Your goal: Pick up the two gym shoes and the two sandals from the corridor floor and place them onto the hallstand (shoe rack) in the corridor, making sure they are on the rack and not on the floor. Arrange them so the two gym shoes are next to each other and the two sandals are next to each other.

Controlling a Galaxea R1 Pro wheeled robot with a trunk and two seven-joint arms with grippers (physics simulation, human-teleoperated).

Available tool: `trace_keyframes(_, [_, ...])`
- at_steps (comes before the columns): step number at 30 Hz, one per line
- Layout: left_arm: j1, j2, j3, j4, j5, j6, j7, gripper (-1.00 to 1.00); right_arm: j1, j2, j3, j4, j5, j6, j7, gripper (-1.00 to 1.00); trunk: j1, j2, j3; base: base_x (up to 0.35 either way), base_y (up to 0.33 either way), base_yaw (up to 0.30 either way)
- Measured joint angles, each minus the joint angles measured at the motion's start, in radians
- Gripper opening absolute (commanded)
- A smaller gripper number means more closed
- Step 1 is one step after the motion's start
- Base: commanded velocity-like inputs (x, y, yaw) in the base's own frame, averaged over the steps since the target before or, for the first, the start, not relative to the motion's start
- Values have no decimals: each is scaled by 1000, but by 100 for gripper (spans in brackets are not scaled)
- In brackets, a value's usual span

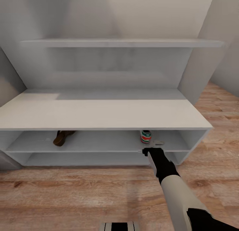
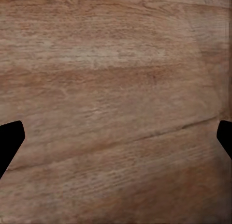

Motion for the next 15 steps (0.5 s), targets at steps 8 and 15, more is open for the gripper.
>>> trace_keyframes(8, [0,0,0,0,0,0,0,100,0,0,0,0,0,0,0,100,0,0,0,-334,0,0])
trace_keyframes(15, [0,0,0,0,0,0,0,100,0,0,0,-1,0,0,0,100,0,0,0,-335,0,0])
